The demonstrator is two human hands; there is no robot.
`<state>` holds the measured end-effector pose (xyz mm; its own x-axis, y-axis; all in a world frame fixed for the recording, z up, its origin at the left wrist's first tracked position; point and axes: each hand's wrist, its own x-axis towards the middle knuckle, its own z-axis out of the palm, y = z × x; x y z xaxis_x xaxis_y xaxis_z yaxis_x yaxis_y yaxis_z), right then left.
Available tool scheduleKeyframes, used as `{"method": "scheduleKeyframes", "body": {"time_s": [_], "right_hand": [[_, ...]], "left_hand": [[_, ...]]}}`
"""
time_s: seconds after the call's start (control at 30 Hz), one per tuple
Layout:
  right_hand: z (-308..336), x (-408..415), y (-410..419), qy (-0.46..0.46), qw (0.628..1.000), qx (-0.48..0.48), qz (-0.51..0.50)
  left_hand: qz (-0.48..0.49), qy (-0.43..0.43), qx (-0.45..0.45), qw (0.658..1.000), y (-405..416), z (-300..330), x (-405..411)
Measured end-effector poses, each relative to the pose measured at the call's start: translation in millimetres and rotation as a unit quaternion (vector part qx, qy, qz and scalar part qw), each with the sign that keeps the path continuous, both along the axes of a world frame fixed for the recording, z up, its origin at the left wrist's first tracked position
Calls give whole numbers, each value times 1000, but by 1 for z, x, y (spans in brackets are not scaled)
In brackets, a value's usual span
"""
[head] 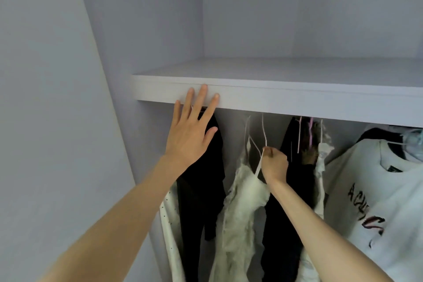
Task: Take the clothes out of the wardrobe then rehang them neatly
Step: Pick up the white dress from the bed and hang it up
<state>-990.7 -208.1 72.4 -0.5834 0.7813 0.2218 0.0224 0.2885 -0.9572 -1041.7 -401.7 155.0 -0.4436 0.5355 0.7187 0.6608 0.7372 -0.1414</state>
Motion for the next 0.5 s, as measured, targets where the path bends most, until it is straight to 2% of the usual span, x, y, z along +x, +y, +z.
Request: {"method": "scheduleKeyframes", "body": {"time_s": [0.23, 0.5], "right_hand": [[-33, -24, 3, -38, 999, 2, -15], [-43, -23, -13, -29, 999, -10, -18]], "left_hand": [[-34, 18, 16, 999, -1, -6, -13], [-57, 1, 30, 998, 1, -15, -14]]}}
